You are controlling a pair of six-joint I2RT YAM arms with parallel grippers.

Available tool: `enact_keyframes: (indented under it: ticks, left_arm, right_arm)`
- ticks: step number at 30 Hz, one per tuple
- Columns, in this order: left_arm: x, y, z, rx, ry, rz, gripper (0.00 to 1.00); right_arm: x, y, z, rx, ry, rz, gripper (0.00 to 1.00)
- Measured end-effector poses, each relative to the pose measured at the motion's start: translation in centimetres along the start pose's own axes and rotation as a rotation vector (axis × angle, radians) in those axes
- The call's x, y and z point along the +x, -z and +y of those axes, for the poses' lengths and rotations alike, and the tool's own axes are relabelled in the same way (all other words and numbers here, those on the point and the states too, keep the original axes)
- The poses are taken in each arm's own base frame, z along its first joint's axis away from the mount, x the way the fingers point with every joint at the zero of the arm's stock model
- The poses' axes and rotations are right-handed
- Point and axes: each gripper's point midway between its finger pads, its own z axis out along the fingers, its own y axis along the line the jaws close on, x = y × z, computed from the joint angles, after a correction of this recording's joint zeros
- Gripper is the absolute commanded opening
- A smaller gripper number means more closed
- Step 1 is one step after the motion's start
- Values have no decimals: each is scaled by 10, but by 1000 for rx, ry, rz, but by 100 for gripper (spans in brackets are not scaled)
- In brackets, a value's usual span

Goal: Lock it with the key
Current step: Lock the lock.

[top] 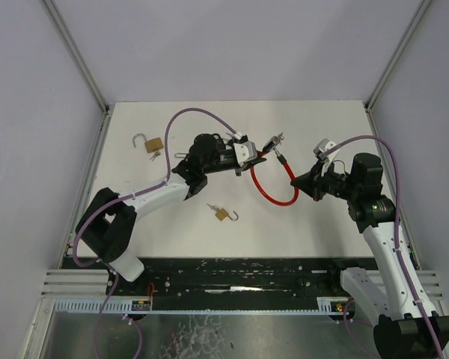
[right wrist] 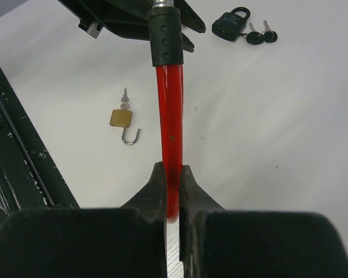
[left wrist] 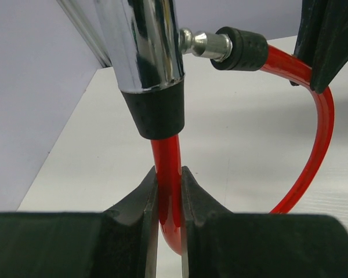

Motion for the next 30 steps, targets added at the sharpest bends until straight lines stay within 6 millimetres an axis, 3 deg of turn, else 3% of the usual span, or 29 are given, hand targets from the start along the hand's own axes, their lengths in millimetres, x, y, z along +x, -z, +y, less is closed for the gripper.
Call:
enact_keyframes:
  ticks: [15,23,30]
  left_arm:
    - [11,-1,-2,13,26,38,0]
    - [10,8,15,-39,61,6,0]
    - [13,9,13,-39,69,10,0]
  right_arm:
    - [-1,3,3,-4,17,-10,0]
    - [3,0,-1,2,6,6,0]
    - [5,-2,2,-21,-2,9,0]
